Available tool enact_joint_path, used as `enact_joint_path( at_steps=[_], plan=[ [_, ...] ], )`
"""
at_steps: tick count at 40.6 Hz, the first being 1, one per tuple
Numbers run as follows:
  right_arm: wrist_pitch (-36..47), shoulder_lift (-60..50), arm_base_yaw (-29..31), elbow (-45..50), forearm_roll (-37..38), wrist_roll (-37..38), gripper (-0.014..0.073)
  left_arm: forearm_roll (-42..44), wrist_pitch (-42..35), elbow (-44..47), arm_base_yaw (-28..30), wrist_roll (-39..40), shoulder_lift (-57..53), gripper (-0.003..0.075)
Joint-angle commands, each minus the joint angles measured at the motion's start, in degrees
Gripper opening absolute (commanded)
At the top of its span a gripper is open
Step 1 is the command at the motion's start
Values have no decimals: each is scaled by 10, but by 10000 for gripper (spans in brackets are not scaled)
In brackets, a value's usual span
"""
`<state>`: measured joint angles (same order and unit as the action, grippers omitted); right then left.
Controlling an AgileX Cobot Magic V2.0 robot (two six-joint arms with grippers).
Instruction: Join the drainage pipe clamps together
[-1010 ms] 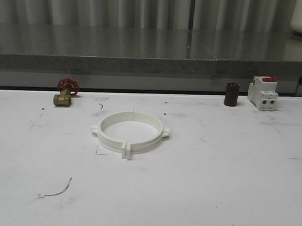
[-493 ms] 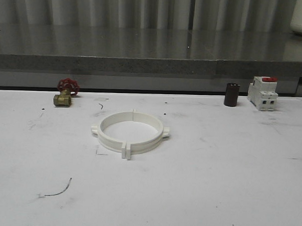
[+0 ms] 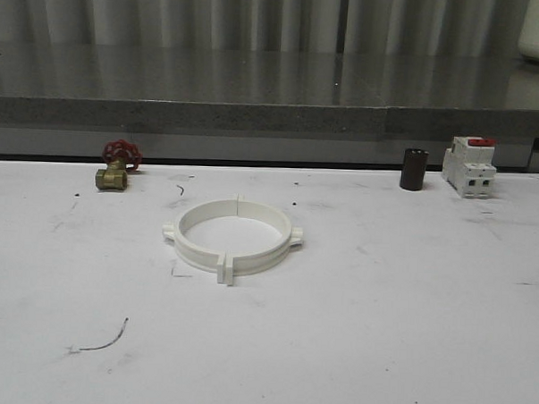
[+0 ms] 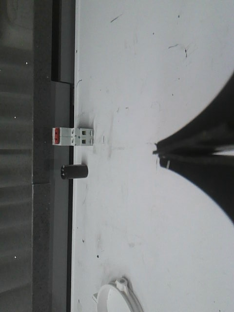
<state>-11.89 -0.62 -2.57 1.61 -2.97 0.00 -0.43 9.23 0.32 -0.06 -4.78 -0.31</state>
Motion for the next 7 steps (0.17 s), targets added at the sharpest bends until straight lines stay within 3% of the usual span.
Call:
enact_joint_path(
  at_steps=[1,7],
  plan=[
    [48,-9,5,-2,0,-4,-113,-4,-52,1,0,2,-11,-20],
    [48,-9,5,-2,0,-4,-113,-4,-52,1,0,2,-11,-20]
  ],
)
